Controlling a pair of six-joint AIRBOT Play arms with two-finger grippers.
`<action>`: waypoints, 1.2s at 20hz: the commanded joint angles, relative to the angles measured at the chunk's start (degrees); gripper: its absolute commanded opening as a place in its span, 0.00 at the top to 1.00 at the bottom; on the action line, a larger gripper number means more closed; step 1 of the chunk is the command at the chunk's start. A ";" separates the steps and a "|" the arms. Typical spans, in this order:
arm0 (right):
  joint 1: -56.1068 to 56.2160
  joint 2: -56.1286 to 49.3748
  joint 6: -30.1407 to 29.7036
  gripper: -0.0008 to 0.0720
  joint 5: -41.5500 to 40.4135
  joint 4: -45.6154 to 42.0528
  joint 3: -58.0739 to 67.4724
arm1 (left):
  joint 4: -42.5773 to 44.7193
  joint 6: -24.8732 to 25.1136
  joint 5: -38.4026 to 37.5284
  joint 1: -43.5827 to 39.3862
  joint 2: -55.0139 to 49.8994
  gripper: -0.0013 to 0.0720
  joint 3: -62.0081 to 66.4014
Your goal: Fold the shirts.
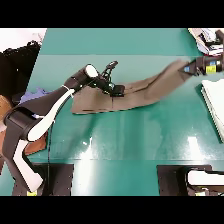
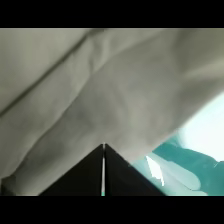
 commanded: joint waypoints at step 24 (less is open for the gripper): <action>52.96 -19.65 -9.33 0.48 -29.40 3.13 11.61 | 17.38 -1.33 -13.51 31.87 20.50 0.94 2.58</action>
